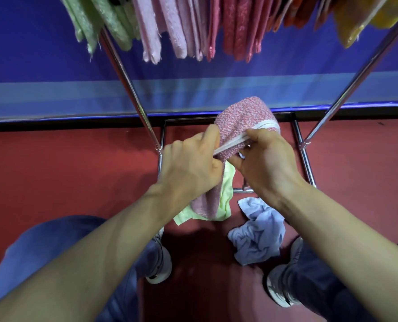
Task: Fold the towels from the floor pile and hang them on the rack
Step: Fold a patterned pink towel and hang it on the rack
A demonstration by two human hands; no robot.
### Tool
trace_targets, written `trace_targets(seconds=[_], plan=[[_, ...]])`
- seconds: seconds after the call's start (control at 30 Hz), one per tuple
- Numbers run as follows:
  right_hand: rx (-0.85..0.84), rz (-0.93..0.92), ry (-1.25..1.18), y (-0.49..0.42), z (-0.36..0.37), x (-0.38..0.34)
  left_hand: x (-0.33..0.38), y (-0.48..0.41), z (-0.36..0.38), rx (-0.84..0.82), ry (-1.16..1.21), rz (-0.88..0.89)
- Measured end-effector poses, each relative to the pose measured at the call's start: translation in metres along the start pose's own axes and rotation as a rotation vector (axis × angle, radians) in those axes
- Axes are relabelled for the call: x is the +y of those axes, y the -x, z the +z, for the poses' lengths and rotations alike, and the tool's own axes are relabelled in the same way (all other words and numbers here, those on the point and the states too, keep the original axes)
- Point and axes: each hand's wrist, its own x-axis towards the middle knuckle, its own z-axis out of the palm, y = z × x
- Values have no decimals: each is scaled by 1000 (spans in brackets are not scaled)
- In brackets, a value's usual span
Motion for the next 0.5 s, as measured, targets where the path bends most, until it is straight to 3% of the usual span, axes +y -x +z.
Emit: trace_targets(seconds=[0.1, 0.2, 0.5], plan=[[5, -25, 29, 0, -3, 1, 6, 6, 5, -84, 75, 34], [-2, -40, 76, 1, -3, 0, 3, 2, 3, -62, 209, -23], [-30, -38, 82, 10, 4, -1, -3, 0, 8, -14, 209, 55]])
